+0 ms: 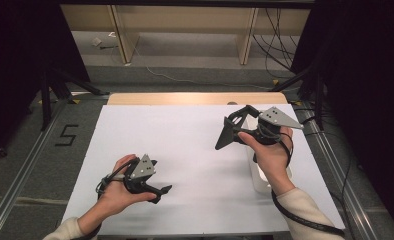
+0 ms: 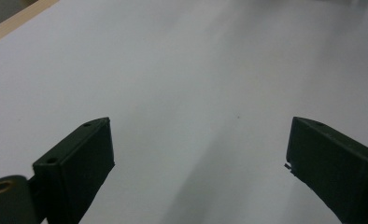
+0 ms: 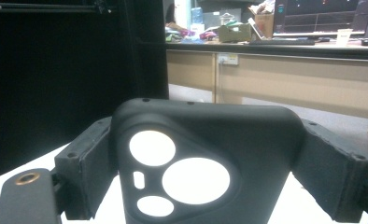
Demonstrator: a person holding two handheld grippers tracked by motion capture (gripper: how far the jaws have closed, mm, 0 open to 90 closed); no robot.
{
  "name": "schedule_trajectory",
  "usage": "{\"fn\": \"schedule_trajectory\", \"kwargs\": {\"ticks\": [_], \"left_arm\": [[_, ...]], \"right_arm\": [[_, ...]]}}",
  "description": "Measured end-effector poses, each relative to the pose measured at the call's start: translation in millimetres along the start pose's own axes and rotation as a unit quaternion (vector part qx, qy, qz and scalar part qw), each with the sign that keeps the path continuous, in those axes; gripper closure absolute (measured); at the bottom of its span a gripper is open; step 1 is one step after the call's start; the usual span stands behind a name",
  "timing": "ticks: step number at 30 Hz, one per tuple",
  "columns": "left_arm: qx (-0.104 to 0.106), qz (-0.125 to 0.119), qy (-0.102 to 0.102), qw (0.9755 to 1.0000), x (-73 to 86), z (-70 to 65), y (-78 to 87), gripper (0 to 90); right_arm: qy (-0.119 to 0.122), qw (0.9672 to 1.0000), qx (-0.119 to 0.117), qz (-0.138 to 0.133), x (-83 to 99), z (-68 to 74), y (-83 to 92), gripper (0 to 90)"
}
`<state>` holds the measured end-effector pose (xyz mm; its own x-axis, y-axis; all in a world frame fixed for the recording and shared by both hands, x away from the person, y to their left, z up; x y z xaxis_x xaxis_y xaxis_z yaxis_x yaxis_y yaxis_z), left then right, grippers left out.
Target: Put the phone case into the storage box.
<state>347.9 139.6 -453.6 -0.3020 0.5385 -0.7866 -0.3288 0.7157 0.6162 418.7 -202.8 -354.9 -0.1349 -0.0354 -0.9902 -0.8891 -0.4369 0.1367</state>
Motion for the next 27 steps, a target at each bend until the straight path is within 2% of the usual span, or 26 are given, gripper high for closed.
{"fn": "schedule_trajectory", "kwargs": {"ticks": [27], "left_arm": [[-0.003,-0.002,0.002,1.0000,-0.5,0.5,0.5,7.2]], "right_arm": [[-0.012,0.9993,0.032,-0.018,-11.5,-22.4,8.4,14.7]]}}
Point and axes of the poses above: each handheld gripper's, and its own axes: y roughly backward along the jaws, x roughly out of its underside, z roughly to its left, the point moved 1 cm from there along -y, roughly forward along the jaws, and after that the axes turned 11 degrees about x, right-handed, at the moved point
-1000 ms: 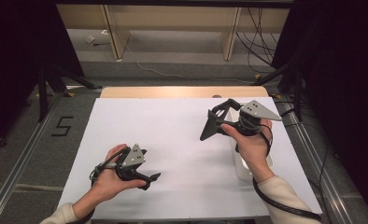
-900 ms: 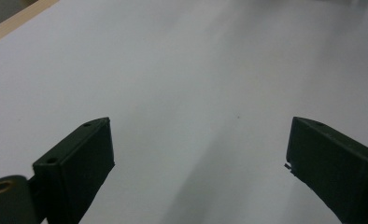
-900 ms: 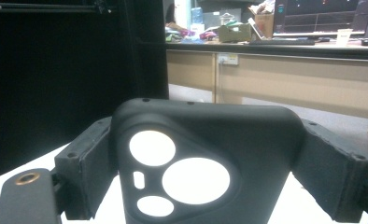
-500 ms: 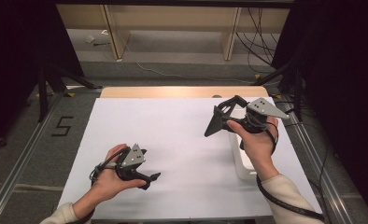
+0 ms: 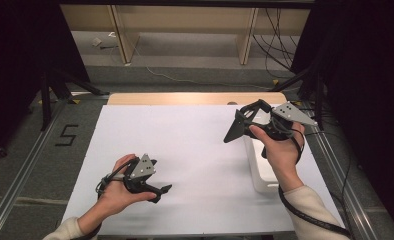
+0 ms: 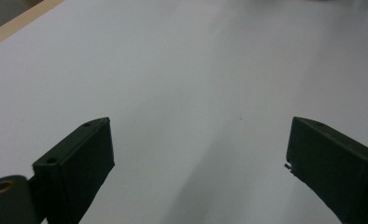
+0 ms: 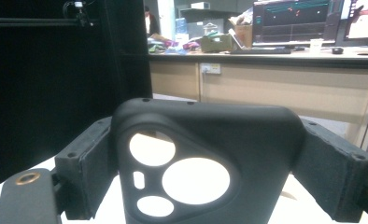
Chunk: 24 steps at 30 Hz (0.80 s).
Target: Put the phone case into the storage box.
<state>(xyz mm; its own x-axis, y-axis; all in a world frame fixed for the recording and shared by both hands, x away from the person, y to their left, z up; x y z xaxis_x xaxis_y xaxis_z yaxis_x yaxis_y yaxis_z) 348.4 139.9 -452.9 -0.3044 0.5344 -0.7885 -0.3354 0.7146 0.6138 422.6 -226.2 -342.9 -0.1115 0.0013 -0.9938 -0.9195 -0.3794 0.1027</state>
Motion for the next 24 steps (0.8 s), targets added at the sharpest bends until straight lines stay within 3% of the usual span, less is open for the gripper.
{"fn": "schedule_trajectory", "kwargs": {"ticks": [24], "left_arm": [[-0.001,-0.002,-0.001,1.0000,-0.2,-0.1,-0.1,7.3]], "right_arm": [[-0.008,0.9996,0.028,-0.008,-6.3,-18.5,5.1,14.7]]}}
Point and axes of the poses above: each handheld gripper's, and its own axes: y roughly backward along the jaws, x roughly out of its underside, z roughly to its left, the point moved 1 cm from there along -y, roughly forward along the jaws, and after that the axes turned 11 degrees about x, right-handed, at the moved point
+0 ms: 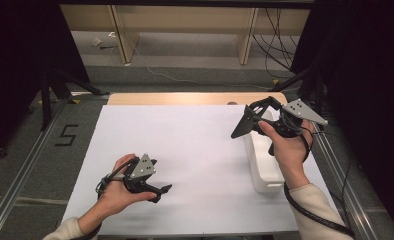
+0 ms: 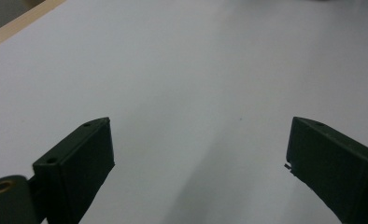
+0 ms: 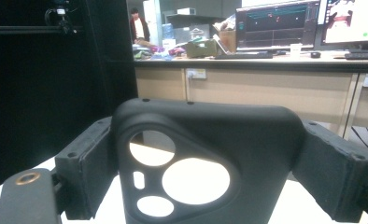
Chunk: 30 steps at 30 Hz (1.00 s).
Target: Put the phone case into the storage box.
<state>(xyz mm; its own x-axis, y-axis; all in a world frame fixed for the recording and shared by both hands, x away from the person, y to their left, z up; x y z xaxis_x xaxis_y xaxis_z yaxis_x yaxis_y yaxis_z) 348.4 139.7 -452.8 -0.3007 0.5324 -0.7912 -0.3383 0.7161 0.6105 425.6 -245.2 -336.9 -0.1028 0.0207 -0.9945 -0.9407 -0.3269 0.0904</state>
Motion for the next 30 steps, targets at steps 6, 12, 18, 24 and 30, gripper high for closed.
{"fn": "schedule_trajectory", "kwargs": {"ticks": [6,12,18,24,30], "left_arm": [[0.000,0.000,0.000,1.0000,0.0,0.0,-0.1,7.3],[-0.001,0.000,0.000,1.0000,-0.1,-0.1,-0.2,7.3],[0.000,0.000,0.000,1.0000,-0.1,0.1,-0.2,7.3],[-0.001,0.000,-0.001,1.0000,-0.1,0.0,-0.2,7.3],[0.000,0.002,-0.001,1.0000,-0.1,0.3,-0.1,7.3]], "right_arm": [[-0.003,0.9999,0.009,-0.004,-3.4,-6.3,2.2,14.7],[-0.008,0.9998,0.018,-0.011,-6.2,-13.3,4.3,14.7],[-0.010,0.9996,0.024,-0.010,-7.1,-16.9,5.4,14.7],[-0.010,0.9995,0.028,-0.010,-7.5,-19.7,5.9,14.7],[-0.010,0.9993,0.034,-0.009,-7.4,-23.2,5.9,14.7]]}}
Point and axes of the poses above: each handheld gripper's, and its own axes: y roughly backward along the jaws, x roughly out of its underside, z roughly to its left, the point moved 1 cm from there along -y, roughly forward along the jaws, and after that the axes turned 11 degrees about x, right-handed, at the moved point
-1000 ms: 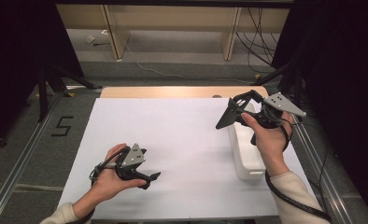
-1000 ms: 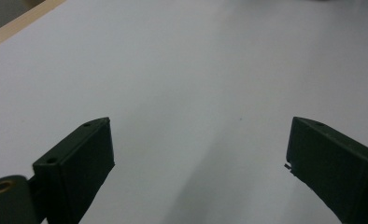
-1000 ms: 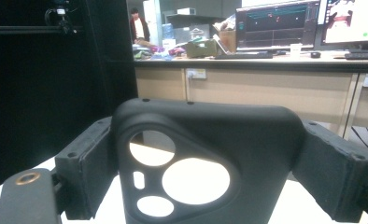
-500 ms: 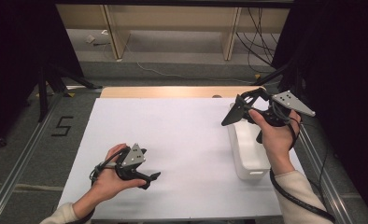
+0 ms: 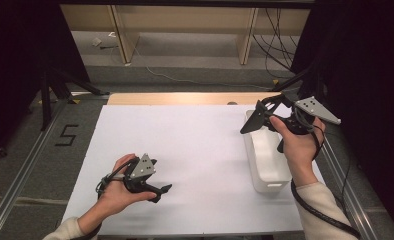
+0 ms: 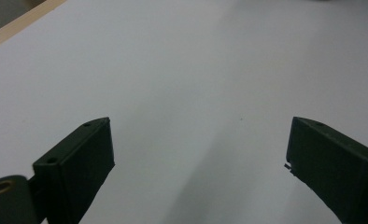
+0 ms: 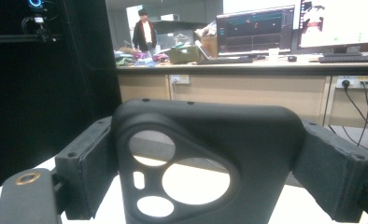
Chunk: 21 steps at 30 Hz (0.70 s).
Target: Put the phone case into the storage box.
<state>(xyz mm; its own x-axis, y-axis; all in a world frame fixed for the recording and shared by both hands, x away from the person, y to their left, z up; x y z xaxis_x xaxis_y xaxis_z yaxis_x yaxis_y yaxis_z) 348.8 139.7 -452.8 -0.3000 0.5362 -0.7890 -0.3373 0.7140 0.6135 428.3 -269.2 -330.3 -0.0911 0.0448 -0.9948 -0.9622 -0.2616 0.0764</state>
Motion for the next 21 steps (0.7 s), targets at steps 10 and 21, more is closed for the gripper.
{"fn": "schedule_trajectory", "kwargs": {"ticks": [10,21], "left_arm": [[-0.001,-0.002,0.001,1.0000,-0.1,-0.1,-0.2,7.4],[0.000,-0.003,0.000,1.0000,-0.2,0.0,-0.5,7.4]], "right_arm": [[0.000,0.9999,0.011,0.000,-0.5,-6.2,0.4,14.7],[-0.001,0.9998,0.021,0.003,-0.2,-11.8,0.2,14.7]]}}
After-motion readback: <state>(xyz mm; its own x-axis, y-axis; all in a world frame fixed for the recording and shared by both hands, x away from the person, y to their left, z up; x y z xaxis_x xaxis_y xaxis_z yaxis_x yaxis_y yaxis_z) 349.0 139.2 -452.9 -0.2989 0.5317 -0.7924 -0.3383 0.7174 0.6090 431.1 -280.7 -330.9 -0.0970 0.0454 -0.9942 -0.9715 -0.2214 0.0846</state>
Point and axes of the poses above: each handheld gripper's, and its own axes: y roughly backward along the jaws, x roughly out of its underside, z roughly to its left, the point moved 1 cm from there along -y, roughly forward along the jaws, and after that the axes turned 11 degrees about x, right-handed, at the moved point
